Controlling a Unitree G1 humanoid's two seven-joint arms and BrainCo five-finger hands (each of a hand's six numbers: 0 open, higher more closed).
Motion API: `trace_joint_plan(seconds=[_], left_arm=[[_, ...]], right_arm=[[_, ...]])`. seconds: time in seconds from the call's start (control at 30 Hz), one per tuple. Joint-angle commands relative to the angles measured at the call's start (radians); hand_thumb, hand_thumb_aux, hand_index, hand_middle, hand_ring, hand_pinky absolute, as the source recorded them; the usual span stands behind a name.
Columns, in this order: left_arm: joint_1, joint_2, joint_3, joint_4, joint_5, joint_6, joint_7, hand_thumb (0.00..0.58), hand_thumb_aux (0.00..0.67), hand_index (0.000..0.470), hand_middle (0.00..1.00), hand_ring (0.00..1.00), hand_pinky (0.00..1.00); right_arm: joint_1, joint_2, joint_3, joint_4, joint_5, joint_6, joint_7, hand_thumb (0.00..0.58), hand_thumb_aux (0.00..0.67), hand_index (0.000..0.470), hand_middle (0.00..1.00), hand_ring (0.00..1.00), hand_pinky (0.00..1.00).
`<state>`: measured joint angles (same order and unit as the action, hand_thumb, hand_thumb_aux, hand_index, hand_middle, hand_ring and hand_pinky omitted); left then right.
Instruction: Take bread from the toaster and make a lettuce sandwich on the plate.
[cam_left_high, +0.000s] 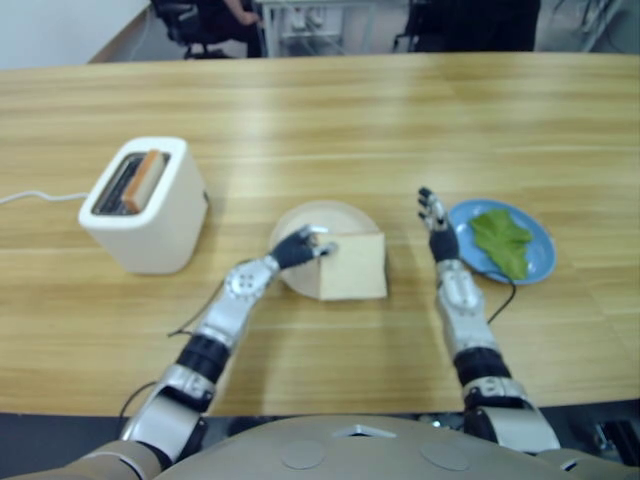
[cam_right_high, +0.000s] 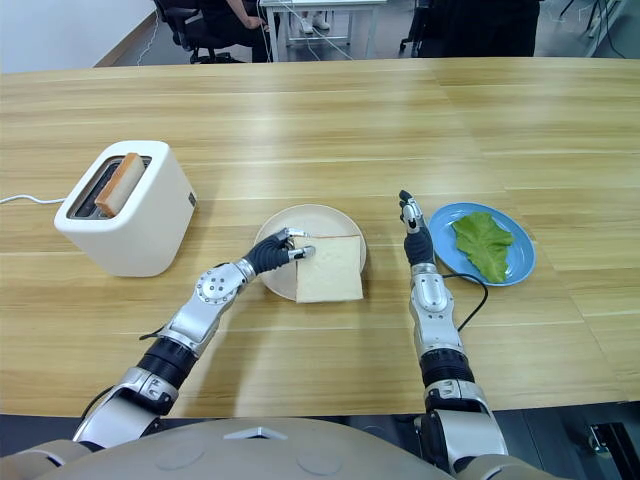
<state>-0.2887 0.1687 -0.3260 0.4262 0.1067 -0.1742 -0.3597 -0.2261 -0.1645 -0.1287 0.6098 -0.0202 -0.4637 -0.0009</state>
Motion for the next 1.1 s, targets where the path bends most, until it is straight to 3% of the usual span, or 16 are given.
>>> trace_joint_plan(seconds=[0.03, 0.27, 0.6, 0.8, 1.1], left_arm=[[-0.025, 0.018, 0.018, 0.016, 0.053, -0.013, 0.046, 0.580, 0.670, 0.460, 1.00, 1.00, 1.00], [-0.018, 0.039, 0.076, -0.092, 0.078, -0.001, 0.120, 0.580, 0.670, 0.460, 1.00, 1.00, 1.00], [0.029, -0.008, 0.225, -0.410, -0.218, 0.140, 0.024, 0.580, 0.670, 0.460, 1.00, 1.00, 1.00], [-0.086, 0.006, 0.288, -0.229, -0.169, 0.154, 0.105, 0.580, 0.670, 0.460, 1.00, 1.00, 1.00], [-0.260, 0.010, 0.189, 0.207, 0.067, 0.041, 0.254, 0.580, 0.670, 0.460, 1.00, 1.00, 1.00]], right_arm=[[0.015, 0.000, -0.005, -0.026, 0.013, 0.020, 0.002, 0.000, 0.000, 0.000, 0.00, 0.00, 0.00], [0.022, 0.001, -0.003, -0.040, 0.009, 0.030, 0.000, 0.000, 0.000, 0.000, 0.00, 0.00, 0.00], [0.017, 0.001, 0.003, -0.033, 0.003, 0.040, 0.000, 0.000, 0.000, 0.000, 0.00, 0.00, 0.00], [0.017, 0.001, 0.004, -0.028, 0.000, 0.042, -0.004, 0.000, 0.000, 0.000, 0.00, 0.00, 0.00], [0.023, 0.002, 0.011, -0.040, -0.001, 0.049, -0.004, 0.000, 0.000, 0.000, 0.00, 0.00, 0.00]])
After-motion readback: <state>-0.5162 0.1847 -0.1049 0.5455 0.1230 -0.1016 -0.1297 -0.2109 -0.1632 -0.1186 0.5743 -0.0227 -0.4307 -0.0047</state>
